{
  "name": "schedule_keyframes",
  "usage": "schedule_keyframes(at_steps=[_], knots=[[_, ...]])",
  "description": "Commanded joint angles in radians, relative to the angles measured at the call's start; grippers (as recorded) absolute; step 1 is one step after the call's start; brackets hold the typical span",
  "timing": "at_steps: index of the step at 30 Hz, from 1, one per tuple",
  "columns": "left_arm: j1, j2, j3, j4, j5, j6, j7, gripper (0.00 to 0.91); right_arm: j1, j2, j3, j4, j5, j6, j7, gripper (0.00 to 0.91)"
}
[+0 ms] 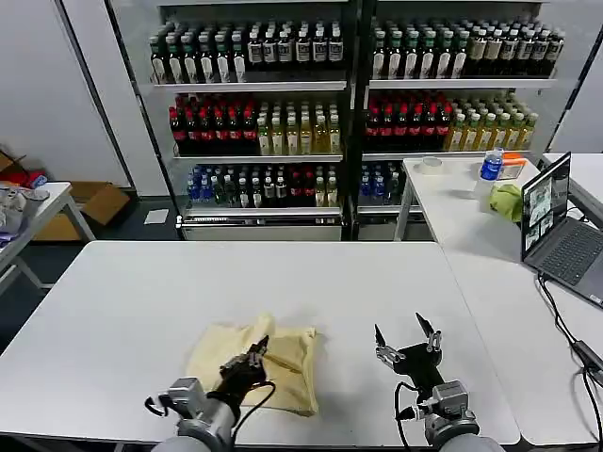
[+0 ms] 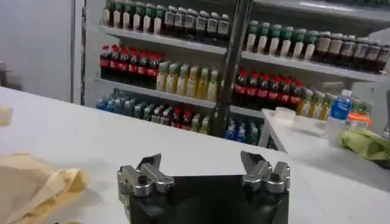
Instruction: Fold and organize the clothes.
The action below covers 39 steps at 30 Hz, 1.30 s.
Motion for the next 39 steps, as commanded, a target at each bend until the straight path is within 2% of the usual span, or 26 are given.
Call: schedule_keyframes(at_steps=[1,3,4,5,6,17,19,24,31,35,39], knots=[[-0.029,-0.056,0.101,0.072,0.064,-0.006,-0.006,0.01,0.013,-0.003,-0.002,-0.004,0.006,-0.001,0.001,0.907],[-0.029,-0.061,0.108,0.075,0.073,-0.006,-0.005,0.03,0.015,-0.004,-0.001,-0.004,0.008,-0.002,0.001,0.907],[-0.029,-0.062,0.11,0.079,0.077,-0.005,-0.005,0.212,0.015,-0.006,0.0,-0.004,0.009,-0.002,0.001,0.907],[-0.029,-0.065,0.111,0.082,0.079,-0.004,-0.005,0.736,0.015,-0.007,0.001,-0.004,0.01,-0.002,0.0,0.907],[-0.029,-0.066,0.111,0.082,0.079,-0.005,0.001,0.907,0.015,-0.009,0.002,-0.004,0.011,-0.002,0.001,0.907],[0.099,-0.02,0.089,-0.107,-0.039,0.007,0.114,0.907,0.021,-0.011,0.003,-0.002,0.018,-0.002,0.001,0.907],[0.124,-0.018,0.049,-0.143,-0.083,0.015,0.123,0.907,0.021,-0.011,0.002,0.0,0.018,-0.002,0.001,0.907],[0.166,0.026,-0.152,-0.217,-0.129,0.011,0.114,0.907,0.03,-0.014,0.004,-0.002,0.024,-0.002,0.001,0.907],[0.169,0.174,-0.452,-0.111,-0.203,0.02,0.098,0.907,0.042,0.006,-0.003,-0.007,0.022,-0.007,0.001,0.907],[0.149,0.231,-0.523,-0.024,-0.317,0.06,0.095,0.907,0.046,0.016,-0.004,-0.012,0.021,-0.009,0.001,0.907],[0.131,0.243,-0.545,0.035,-0.471,0.083,0.1,0.907,0.042,0.02,0.0,-0.008,0.018,-0.013,0.002,0.907]])
